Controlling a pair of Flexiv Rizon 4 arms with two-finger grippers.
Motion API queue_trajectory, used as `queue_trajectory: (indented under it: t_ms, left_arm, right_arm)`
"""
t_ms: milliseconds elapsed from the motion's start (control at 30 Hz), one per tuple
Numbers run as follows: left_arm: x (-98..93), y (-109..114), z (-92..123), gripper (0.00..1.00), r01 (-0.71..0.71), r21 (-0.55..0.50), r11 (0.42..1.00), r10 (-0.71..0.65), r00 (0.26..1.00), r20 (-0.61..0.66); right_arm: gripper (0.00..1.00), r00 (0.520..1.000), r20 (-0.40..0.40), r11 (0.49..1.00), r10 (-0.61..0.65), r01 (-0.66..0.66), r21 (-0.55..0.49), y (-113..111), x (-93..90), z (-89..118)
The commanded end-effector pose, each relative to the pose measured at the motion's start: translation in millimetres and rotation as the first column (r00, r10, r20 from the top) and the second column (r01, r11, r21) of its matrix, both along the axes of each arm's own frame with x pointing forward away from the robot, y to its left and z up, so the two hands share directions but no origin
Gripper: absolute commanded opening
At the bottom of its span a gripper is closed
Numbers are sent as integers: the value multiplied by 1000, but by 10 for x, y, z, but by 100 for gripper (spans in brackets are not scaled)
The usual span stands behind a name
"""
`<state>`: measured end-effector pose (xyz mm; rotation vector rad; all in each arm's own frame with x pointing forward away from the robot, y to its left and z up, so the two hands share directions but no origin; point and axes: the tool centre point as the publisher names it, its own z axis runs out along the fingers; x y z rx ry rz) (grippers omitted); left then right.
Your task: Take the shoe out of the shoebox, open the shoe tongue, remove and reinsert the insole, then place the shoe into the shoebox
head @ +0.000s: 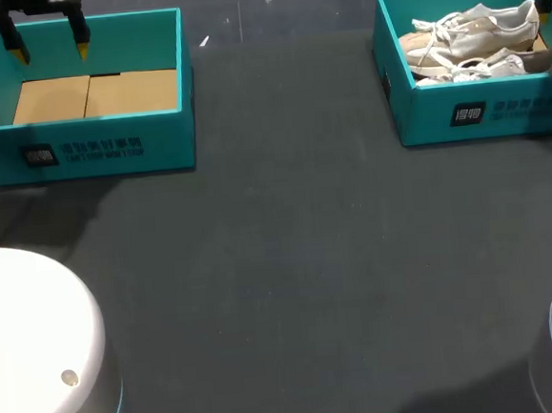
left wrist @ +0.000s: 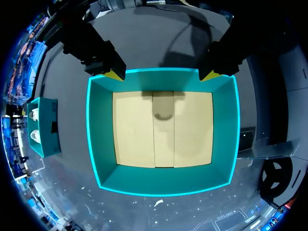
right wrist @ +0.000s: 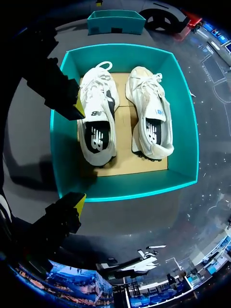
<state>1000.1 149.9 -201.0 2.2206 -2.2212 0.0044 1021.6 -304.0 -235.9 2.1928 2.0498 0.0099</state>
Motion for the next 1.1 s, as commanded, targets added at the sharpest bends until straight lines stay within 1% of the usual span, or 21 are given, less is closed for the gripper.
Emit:
queue_trajectory:
  t_ms: [33,233,400,433,467,533,567,633,767,833,1100]
  left_arm:
    - [0,0,3,100,0,1,1000,0,1000,-1]
    - [0,0,3,100,0,1,1000,0,1000,-1]
    - [0,0,3,100,0,1,1000,0,1000,-1]
    - [0,0,3,100,0,1,1000,0,1000,-1]
    - [0,0,3,100,0,1,1000,0,1000,-1]
    - [0,0,3,100,0,1,1000,0,1000,-1]
    - [0,0,3,100,0,1,1000,0,1000,-1]
    - [0,0,3,100,0,1,1000,0,1000,-1]
    - [0,0,3,100,0,1,1000,0,1000,-1]
    - [0,0,3,100,0,1,1000,0,1000,-1]
    - [0,0,3,100,0,1,1000,0,1000,-1]
  right_arm:
    - [100,1000,-3,1000,-4,4,4,-46,73,-101]
    - [100,1000,-13,1000,10,-10,-17,-75,140,-254]
    - [97,1000,-22,1000,11,-11,-19,-96,159,-387]
    - [94,999,-31,1000,12,-13,-20,-97,156,-422]
    - [85,999,-36,1000,8,-9,-25,-102,153,-452]
    - [74,999,-45,1000,5,-6,-21,-114,146,-500]
    - [74,999,-46,1000,4,-5,-21,-121,142,-522]
    - [76,999,-54,1000,6,-7,-25,-127,139,-560]
    - [75,997,-71,999,20,-23,-48,-120,138,-638]
    - [76,997,-76,998,24,-28,-58,-119,137,-687]
    - [79,996,-91,998,26,-31,-56,-158,133,-856]
